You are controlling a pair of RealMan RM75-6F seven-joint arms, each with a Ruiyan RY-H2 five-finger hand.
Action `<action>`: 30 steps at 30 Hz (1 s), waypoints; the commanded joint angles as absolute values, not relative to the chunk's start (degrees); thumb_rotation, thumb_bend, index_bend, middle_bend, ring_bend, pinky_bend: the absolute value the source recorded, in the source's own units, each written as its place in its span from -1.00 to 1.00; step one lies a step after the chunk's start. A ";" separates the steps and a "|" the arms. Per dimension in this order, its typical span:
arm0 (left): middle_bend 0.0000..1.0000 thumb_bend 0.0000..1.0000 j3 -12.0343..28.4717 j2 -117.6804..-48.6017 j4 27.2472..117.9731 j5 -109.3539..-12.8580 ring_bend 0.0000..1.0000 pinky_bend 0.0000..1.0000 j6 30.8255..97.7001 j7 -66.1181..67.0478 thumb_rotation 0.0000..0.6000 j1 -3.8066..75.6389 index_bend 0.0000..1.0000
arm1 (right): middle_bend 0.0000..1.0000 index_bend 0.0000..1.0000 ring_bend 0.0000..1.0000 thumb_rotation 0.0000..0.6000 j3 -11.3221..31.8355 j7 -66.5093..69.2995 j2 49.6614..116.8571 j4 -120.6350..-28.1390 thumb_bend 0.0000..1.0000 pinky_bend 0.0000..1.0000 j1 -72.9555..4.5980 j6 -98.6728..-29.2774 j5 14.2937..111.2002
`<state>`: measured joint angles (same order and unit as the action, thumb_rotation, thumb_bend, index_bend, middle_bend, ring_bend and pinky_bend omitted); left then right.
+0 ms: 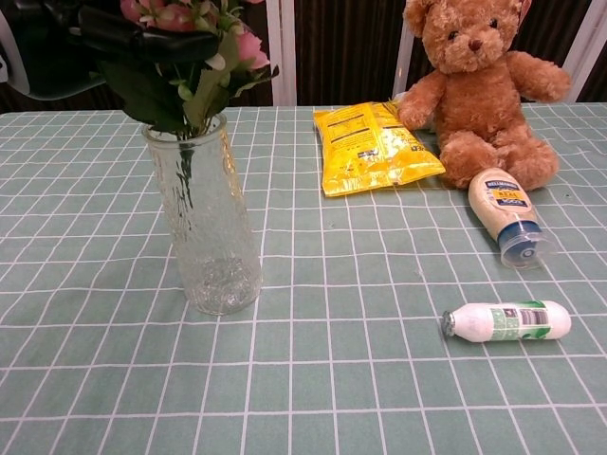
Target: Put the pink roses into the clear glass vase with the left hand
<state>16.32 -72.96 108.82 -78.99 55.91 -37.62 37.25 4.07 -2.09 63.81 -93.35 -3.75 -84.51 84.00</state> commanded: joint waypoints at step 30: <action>-0.80 -0.33 8.22 -42.09 127.08 -69.08 -0.91 -0.60 59.48 15.97 1.00 32.03 -0.80 | -0.85 -0.70 -0.93 1.00 3.96 -2.40 64.23 -93.76 -0.62 -1.00 -3.59 -85.19 84.95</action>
<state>10.68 -48.12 118.10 -79.08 54.36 -7.13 34.35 3.96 -2.41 64.23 -93.76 -3.59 -85.20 84.95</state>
